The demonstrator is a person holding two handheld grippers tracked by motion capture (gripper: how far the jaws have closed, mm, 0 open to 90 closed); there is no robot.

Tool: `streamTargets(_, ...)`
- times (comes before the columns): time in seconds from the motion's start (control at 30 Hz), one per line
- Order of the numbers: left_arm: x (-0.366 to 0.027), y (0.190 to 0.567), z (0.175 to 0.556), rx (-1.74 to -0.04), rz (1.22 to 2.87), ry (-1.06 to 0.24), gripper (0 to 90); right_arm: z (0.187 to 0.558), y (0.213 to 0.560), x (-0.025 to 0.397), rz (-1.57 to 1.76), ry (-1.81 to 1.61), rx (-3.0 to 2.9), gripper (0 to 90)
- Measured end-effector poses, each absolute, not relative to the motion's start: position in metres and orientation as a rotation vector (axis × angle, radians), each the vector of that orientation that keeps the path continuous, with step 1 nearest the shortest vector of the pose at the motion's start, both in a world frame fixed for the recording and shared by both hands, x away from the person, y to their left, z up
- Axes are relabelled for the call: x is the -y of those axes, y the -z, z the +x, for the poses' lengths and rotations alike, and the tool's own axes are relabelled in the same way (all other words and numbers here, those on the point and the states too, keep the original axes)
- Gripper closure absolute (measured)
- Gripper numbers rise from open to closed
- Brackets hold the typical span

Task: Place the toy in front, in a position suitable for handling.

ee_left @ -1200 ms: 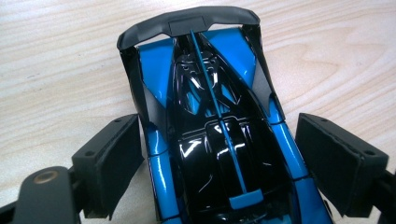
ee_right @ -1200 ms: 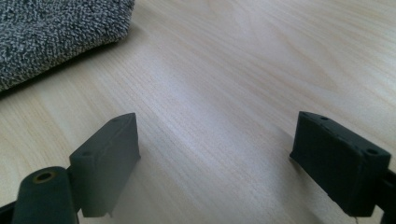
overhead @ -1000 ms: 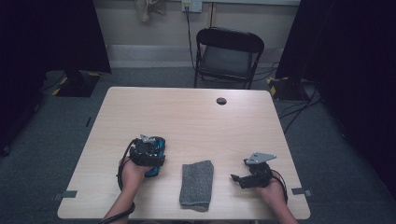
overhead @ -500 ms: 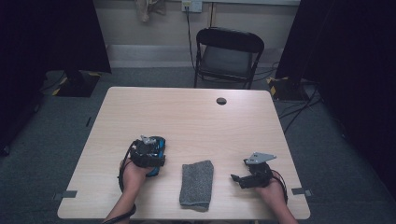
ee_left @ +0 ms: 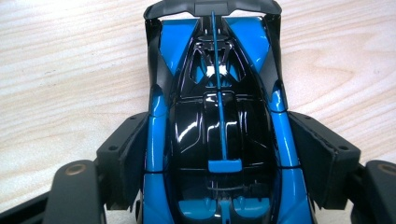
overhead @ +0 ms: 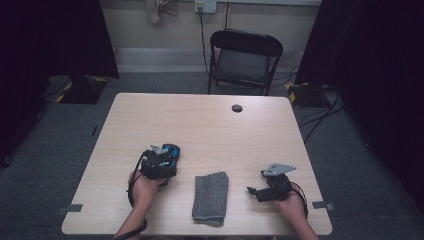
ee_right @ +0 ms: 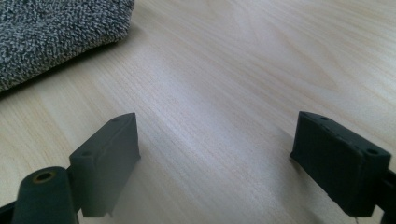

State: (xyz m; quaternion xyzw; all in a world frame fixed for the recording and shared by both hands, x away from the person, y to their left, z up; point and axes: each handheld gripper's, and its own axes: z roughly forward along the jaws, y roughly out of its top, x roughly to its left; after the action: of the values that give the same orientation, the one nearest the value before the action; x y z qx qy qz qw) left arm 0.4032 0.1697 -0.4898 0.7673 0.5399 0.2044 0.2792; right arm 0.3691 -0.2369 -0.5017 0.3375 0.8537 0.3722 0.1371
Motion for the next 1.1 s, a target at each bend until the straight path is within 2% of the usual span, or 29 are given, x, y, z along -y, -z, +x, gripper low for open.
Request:
streamTargets(0.17,-0.169,0.487,0.404,-1.409,2.092,-0.581,26.2,0.369,0.502,0.237,0.977,-1.077,-2.471,13.9)
streamTargets(0.63,-0.17,0.473,0.412,-1.318,2.126,-0.537,27.0,0.369,0.502,0.237,0.977,-1.077,-2.471,13.9)
streamTargets(1.1,-0.171,0.483,0.411,-1.345,2.121,-0.515,26.8,0.369,0.502,0.237,0.977,-1.077,-2.471,13.9)
